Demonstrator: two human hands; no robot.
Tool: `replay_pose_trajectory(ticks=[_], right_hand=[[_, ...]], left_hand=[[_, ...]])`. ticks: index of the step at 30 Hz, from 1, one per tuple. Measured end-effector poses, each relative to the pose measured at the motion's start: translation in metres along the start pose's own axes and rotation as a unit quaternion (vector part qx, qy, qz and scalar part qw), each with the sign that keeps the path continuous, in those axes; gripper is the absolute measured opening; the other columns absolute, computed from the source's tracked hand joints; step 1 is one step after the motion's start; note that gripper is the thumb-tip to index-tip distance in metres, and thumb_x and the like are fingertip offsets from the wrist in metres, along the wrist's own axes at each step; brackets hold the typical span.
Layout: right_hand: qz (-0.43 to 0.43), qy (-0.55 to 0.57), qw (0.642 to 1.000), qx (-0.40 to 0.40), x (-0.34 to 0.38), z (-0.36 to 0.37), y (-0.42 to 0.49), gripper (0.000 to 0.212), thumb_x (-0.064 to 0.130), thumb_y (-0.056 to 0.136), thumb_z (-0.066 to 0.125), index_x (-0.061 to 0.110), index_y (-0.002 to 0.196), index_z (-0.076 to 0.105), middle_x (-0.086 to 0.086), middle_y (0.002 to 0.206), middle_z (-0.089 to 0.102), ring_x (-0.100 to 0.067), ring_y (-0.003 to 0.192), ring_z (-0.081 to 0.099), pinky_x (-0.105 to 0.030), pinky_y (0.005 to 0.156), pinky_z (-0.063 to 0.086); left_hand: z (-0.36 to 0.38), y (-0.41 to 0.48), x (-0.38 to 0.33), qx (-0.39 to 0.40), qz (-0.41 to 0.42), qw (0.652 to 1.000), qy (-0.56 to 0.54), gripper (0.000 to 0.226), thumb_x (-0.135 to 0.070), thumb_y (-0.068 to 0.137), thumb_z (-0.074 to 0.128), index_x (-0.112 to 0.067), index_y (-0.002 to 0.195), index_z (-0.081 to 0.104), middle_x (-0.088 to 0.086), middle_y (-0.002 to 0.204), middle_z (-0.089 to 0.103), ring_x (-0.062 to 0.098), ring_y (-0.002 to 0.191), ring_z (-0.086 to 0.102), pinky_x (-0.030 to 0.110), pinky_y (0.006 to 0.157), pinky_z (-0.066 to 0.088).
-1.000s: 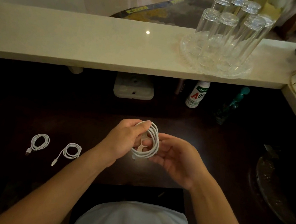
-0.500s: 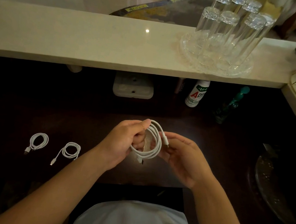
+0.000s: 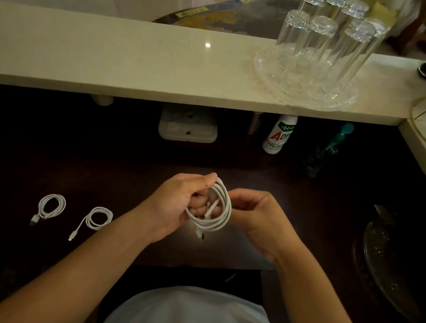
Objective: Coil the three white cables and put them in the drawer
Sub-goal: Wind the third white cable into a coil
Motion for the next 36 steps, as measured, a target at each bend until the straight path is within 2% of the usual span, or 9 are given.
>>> replay_pose_trajectory(ticks=[3,8,11,14,17,19,22,27,36], right_hand=[[0.058,0.138,0.989,0.008,-0.012,0.011,-0.002,0.039,0.001,0.071,0.073,-0.008,0.108,0.068,-0.027,0.105,0.071,-0.033,0.094,0.070,-0.042,0.093,0.055],[0.069,0.281,0.954,0.077,-0.009,0.028,-0.009,0.051,-0.004,0.071,0.069,-0.006,0.122,0.062,-0.028,0.113,0.067,-0.032,0.100,0.069,-0.036,0.090,0.057],[0.016,0.213,0.976,0.049,-0.003,0.021,-0.013,0.059,-0.012,0.078,0.066,0.008,0.133,0.056,-0.024,0.122,0.066,-0.036,0.106,0.067,-0.038,0.092,0.056],[-0.087,0.053,0.995,0.014,0.012,0.016,-0.014,0.069,-0.011,0.074,0.074,0.018,0.134,0.056,-0.013,0.119,0.067,-0.034,0.103,0.070,-0.038,0.090,0.057],[-0.172,-0.146,0.974,-0.027,0.022,0.017,-0.016,0.062,-0.001,0.074,0.078,0.024,0.128,0.063,-0.001,0.121,0.065,-0.021,0.108,0.069,-0.037,0.091,0.057],[-0.206,-0.220,0.951,-0.073,0.024,0.013,-0.018,0.049,0.000,0.076,0.079,0.022,0.118,0.072,0.002,0.119,0.065,-0.013,0.106,0.068,-0.029,0.088,0.058],[-0.242,-0.235,0.930,-0.143,0.029,0.006,-0.025,0.023,0.005,0.076,0.081,0.016,0.097,0.080,0.001,0.113,0.067,-0.010,0.097,0.069,-0.021,0.083,0.057],[-0.350,-0.291,0.858,-0.237,0.054,0.008,-0.047,0.005,0.002,0.082,0.075,0.004,0.087,0.075,-0.004,0.100,0.067,-0.009,0.091,0.066,-0.019,0.078,0.053],[-0.390,-0.273,0.838,-0.268,0.046,0.000,-0.072,0.017,0.012,0.089,0.064,-0.002,0.082,0.072,-0.008,0.090,0.068,-0.010,0.083,0.068,-0.022,0.072,0.056]], left_hand=[[-0.006,-0.001,-0.005,-0.031,0.038,0.996,0.076,0.046,-0.032,0.100,0.047,-0.022,0.055,0.054,0.000,0.052,0.034,0.021,0.057,0.036,0.027,0.064,0.041],[-0.008,-0.007,-0.014,-0.062,0.081,0.985,0.137,0.037,-0.033,0.101,0.045,-0.012,0.080,0.067,0.002,0.061,0.057,0.011,0.055,0.054,0.019,0.059,0.047],[-0.010,-0.009,-0.013,-0.085,0.073,0.986,0.124,0.036,-0.029,0.103,0.043,-0.010,0.081,0.065,-0.009,0.049,0.056,0.003,0.047,0.056,0.018,0.057,0.047],[-0.011,-0.009,-0.011,-0.111,0.069,0.982,0.136,0.036,-0.031,0.102,0.043,-0.009,0.084,0.066,-0.010,0.049,0.059,0.001,0.047,0.057,0.021,0.062,0.047],[-0.016,-0.010,-0.011,-0.140,0.066,0.978,0.139,0.038,-0.035,0.100,0.045,-0.011,0.084,0.069,0.001,0.063,0.068,0.015,0.062,0.067,0.029,0.070,0.053],[-0.020,-0.011,-0.012,-0.149,0.061,0.980,0.116,0.042,-0.034,0.101,0.045,-0.022,0.066,0.066,0.000,0.055,0.060,0.016,0.054,0.059,0.030,0.066,0.048],[-0.023,-0.008,-0.013,-0.144,0.052,0.985,0.084,0.052,-0.030,0.102,0.045,-0.027,0.051,0.052,-0.008,0.045,0.035,0.007,0.044,0.031,0.025,0.053,0.033],[-0.027,-0.003,-0.001,-0.118,-0.001,0.992,-0.049,0.042,-0.030,0.098,0.053,-0.019,0.058,0.044,-0.005,0.048,0.028,0.013,0.049,0.026,0.029,0.057,0.029],[-0.020,-0.007,0.010,-0.084,-0.080,0.972,-0.205,0.030,-0.034,0.083,0.071,-0.012,0.067,0.058,-0.007,0.047,0.032,0.007,0.046,0.033,0.024,0.064,0.038]])
Point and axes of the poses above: each hand's wrist, its own y-axis towards the middle knuckle, its own z-axis out of the palm, x = y × z, the point moved 10 cm from there along y, towards the middle knuckle
